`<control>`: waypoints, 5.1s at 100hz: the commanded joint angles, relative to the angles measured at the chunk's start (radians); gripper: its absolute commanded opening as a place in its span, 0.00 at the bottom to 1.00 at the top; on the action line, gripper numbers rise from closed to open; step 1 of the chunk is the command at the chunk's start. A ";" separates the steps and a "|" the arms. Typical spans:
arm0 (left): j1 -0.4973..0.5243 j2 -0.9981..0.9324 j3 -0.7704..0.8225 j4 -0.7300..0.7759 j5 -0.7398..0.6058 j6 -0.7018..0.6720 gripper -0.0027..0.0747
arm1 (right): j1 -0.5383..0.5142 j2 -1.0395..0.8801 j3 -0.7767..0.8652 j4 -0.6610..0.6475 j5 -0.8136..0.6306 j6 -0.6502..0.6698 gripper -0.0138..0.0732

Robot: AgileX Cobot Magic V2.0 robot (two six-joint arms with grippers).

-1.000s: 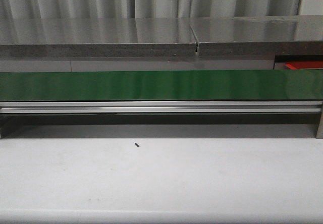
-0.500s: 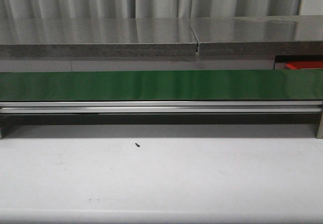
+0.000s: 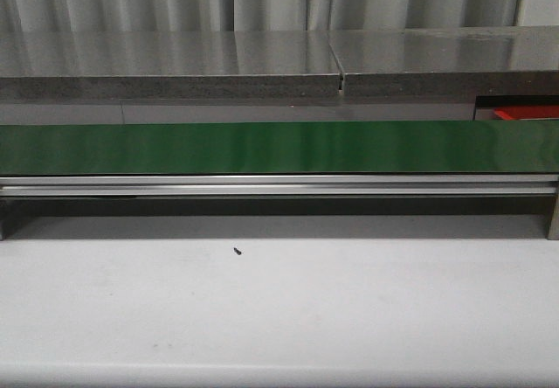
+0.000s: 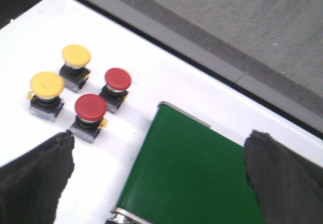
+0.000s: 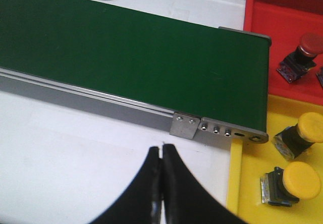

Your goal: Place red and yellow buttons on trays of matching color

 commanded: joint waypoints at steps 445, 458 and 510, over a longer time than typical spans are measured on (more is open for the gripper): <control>-0.254 0.483 -0.442 0.180 0.314 -0.091 0.54 | -0.001 -0.010 -0.027 0.018 -0.051 -0.008 0.08; -0.254 0.456 -0.442 0.159 0.315 -0.091 0.94 | -0.001 -0.010 -0.027 0.018 -0.051 -0.008 0.08; -0.172 0.366 -0.525 0.260 0.308 -0.084 0.87 | -0.001 -0.010 -0.027 0.018 -0.051 -0.008 0.08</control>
